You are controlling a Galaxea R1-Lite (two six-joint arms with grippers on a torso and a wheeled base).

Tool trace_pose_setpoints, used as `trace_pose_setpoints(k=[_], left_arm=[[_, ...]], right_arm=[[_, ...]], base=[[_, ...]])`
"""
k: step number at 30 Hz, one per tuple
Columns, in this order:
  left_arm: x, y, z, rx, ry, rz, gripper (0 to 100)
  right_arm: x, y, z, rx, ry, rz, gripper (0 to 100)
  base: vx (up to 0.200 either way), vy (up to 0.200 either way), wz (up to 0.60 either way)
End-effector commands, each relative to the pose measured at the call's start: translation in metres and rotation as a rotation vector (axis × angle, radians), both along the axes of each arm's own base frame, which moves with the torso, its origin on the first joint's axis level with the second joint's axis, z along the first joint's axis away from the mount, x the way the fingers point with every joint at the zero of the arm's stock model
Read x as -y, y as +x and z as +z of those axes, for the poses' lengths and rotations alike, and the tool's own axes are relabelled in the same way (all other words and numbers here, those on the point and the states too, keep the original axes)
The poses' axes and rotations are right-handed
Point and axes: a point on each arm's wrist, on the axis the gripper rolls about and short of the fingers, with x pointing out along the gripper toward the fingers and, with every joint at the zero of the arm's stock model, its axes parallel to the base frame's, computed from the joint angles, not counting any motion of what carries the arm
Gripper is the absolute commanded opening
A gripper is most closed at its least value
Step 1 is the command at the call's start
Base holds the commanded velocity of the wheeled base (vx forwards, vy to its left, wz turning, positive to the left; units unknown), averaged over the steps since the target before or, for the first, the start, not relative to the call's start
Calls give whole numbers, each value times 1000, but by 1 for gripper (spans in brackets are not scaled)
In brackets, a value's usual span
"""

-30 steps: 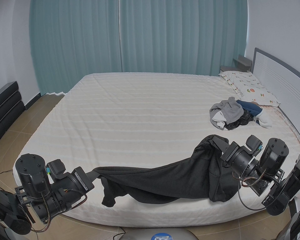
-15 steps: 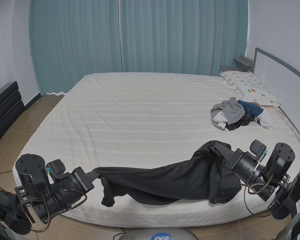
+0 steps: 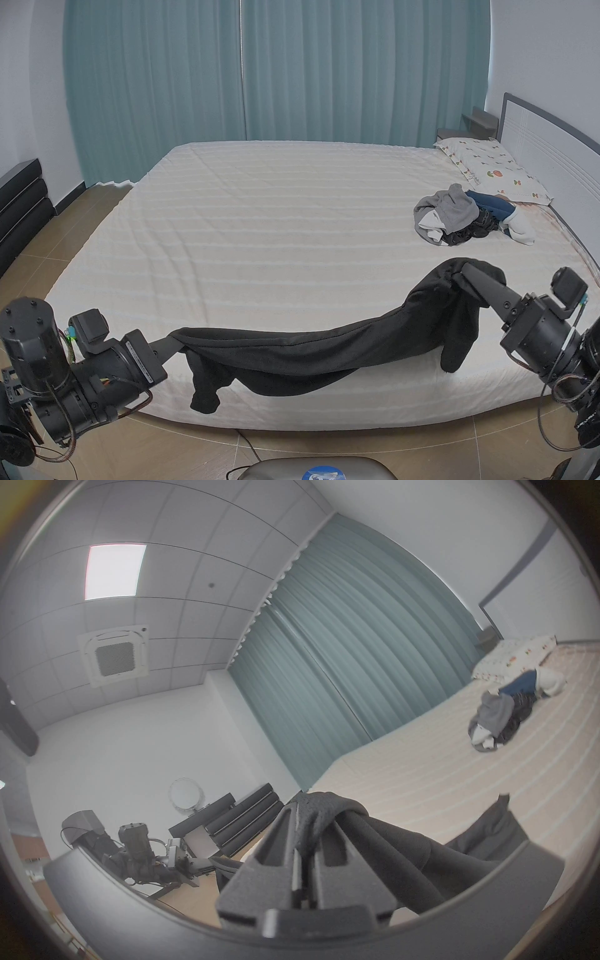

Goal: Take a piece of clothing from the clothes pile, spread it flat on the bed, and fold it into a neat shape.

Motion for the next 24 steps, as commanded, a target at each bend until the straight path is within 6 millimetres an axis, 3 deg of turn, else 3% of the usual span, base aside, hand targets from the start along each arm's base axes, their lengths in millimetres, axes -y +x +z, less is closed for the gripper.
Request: trace_pose_setpoints(k=[1,3,4,5,8,10,11,12,13,16,18,19,22,23,24], left_arm=[[-13,-17,59,144,-84,3,0],[-14,-14,72,137,-80,21,0],[-14,-14,72,137,-80,21,0],[-17,-7,86,158,-87,62,0],[-19,10,108,191,-102,124,0],[-19,11,108,190,-101,128,0],[-18,42,112,140,-65,197,0],[-18,42,112,140,-65,197,0],[-15,64,106,86,-37,223,0],[-8,91,92,23,-10,240,0],[-4,101,85,-2,-3,243,0],[-2,110,81,-21,-3,250,0],[1,129,79,-44,-41,276,0],[2,131,80,-45,-46,277,0],[4,144,78,-56,-65,286,0]], right_arm=[[15,-27,55,186,81,-1,0],[19,-30,77,223,116,-5,0],[19,-30,77,223,116,-5,0],[21,-25,99,255,148,-36,0],[26,-7,134,292,160,-116,0],[27,-6,136,294,160,-120,0],[34,18,172,284,144,-220,0],[34,18,172,284,144,-220,0],[40,40,188,229,145,-271,0],[41,78,188,130,148,-304,0],[42,99,182,104,137,-322,0],[43,119,172,79,116,-348,0],[41,155,163,90,120,-371,0],[41,158,162,93,121,-375,0],[39,179,156,117,133,-389,0]], base=[[0,0,0],[0,0,0],[0,0,0],[0,0,0],[0,0,0],[0,0,0],[0,0,0],[0,0,0],[0,0,0],[0,0,0],[0,0,0],[0,0,0],[0,0,0],[0,0,0],[200,0,0]])
